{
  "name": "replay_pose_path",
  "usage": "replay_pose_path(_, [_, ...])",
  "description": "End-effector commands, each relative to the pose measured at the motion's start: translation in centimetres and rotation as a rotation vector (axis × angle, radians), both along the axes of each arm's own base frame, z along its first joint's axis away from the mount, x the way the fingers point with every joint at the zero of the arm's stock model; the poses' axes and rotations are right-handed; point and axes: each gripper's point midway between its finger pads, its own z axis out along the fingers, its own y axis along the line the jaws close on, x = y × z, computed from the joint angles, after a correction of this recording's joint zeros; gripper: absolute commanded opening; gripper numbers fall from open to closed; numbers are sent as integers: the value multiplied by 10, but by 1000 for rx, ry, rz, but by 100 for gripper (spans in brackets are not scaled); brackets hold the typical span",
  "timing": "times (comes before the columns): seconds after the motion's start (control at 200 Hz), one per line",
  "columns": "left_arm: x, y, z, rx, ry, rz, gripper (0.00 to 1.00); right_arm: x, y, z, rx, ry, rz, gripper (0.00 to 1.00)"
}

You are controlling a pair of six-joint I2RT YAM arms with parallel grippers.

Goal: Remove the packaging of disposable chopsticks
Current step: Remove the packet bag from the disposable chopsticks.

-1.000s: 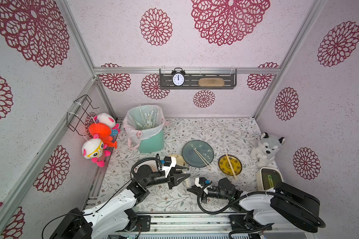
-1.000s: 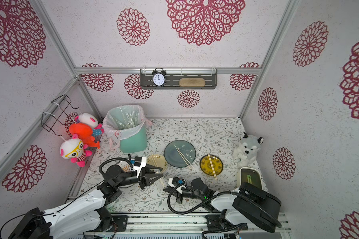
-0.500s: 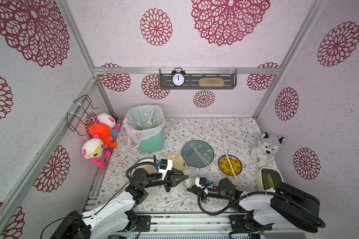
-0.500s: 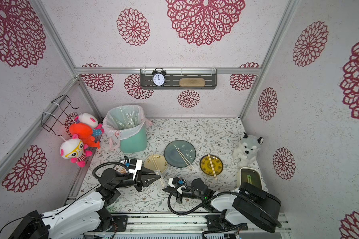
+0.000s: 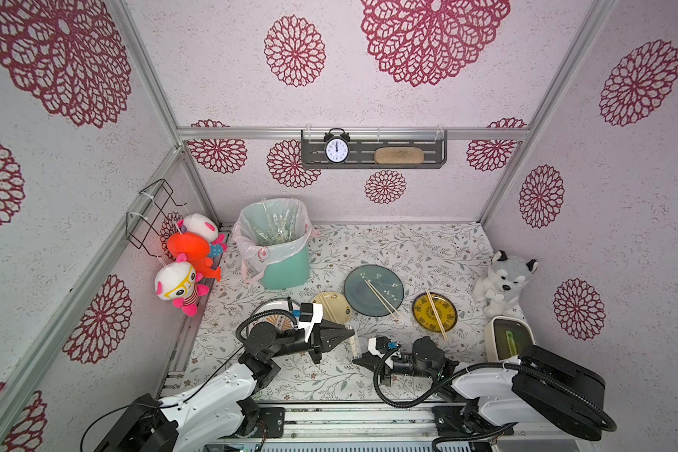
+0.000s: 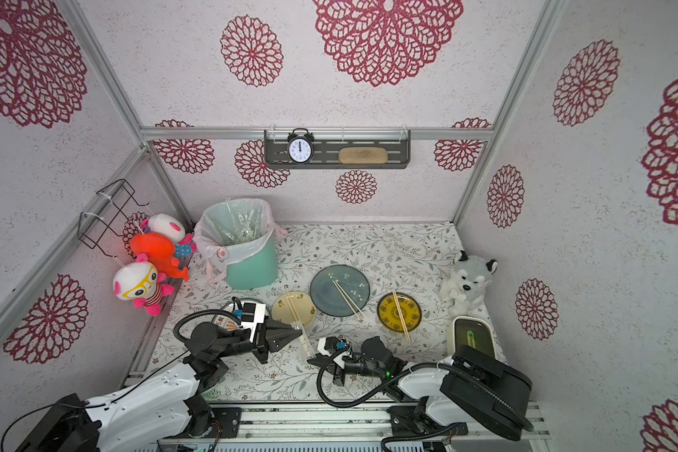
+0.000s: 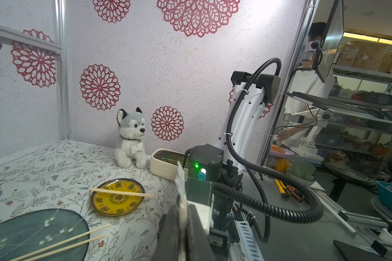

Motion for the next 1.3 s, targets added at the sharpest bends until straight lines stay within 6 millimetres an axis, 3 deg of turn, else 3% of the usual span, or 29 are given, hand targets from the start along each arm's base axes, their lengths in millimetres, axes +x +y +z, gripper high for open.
replay_pose_path(0.0, [-12,-11,-37,85,78,-45,7,3,4,53,147,-92,2,0])
replay_pose_path(0.17, [-14,-3,-60,109,86,-2,8,2,0,75,196,-136,11,0])
replay_pose_path(0.535, [-28,-12,-101,178,142,-39,11,3,3,83,214,-143,16,0])
replay_pose_path(0.656, [-32,-13,-110,172,163,-66,8,2,3,90,232,-153,22,0])
replay_pose_path(0.791, [-30,-25,-127,226,187,-81,5,0,4,108,264,-181,36,0])
replay_pose_path(0.896, [-29,-22,-132,217,198,-65,7,2,3,120,273,-212,26,0])
replay_pose_path(1.021, [-21,-23,-163,321,232,-13,5,1,3,135,301,-255,28,0])
replay_pose_path(1.131, [-23,-10,-162,297,225,9,10,9,5,131,255,-267,-4,0])
replay_pose_path(1.241, [-26,-20,-182,425,238,3,10,12,-1,135,281,-272,-20,0])
replay_pose_path(1.296, [-26,-24,-176,403,232,-10,8,12,3,131,264,-249,-1,0])
